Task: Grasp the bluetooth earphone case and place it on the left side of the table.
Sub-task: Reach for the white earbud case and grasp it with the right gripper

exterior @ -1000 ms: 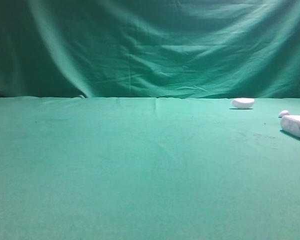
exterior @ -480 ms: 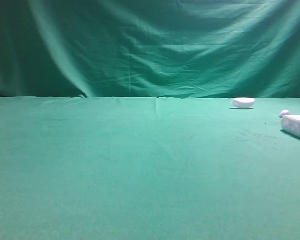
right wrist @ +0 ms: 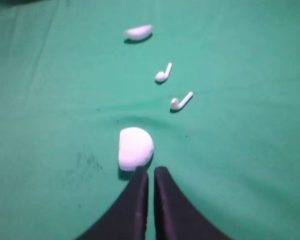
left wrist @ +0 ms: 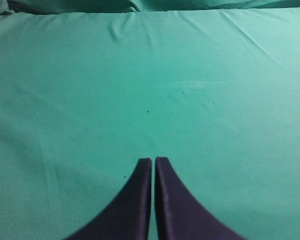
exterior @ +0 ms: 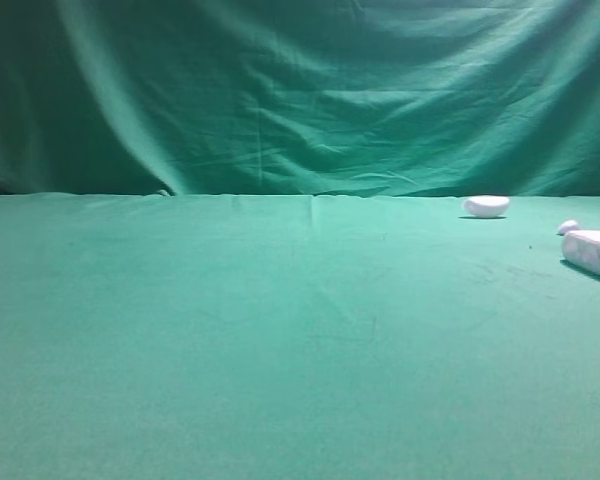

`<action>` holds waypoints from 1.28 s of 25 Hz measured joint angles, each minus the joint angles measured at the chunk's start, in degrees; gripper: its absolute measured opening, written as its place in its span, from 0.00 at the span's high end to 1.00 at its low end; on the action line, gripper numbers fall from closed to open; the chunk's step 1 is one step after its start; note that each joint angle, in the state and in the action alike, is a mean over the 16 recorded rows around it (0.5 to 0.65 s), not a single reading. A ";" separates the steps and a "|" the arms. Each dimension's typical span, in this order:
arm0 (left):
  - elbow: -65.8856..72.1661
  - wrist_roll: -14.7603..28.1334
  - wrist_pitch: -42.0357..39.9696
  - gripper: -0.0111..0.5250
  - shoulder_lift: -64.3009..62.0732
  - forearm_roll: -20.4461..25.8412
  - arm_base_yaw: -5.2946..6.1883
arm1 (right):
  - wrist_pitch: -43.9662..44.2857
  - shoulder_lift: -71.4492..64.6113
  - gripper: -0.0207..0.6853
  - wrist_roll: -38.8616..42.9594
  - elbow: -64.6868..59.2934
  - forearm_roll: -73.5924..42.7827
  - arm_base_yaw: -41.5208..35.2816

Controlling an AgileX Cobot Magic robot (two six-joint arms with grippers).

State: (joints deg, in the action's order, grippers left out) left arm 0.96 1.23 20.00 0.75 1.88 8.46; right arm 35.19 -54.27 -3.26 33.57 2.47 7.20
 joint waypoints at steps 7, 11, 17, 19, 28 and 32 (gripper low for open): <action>0.00 0.00 0.00 0.98 0.00 0.00 0.00 | 2.51 -17.03 0.82 0.60 7.38 -5.35 3.01; 0.00 0.00 0.00 0.98 0.00 0.00 0.00 | -0.98 -24.54 0.62 2.66 9.34 -7.81 4.16; 0.00 0.00 0.00 0.98 0.00 0.00 0.00 | -8.00 -32.53 0.31 3.90 10.52 -8.42 4.36; 0.00 0.00 0.00 0.98 0.00 0.00 0.00 | -10.04 -34.59 0.23 3.96 10.85 -8.27 4.38; 0.00 0.00 0.00 0.98 0.00 0.00 0.00 | -13.97 -41.38 0.17 4.18 12.94 -7.62 4.45; 0.00 0.00 0.00 0.98 0.00 0.00 0.00 | -14.14 -43.23 0.23 4.26 13.86 -7.44 4.47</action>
State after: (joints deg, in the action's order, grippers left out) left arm 0.96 1.23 20.00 0.75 1.88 8.46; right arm 21.05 -97.50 0.99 47.43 -4.97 11.68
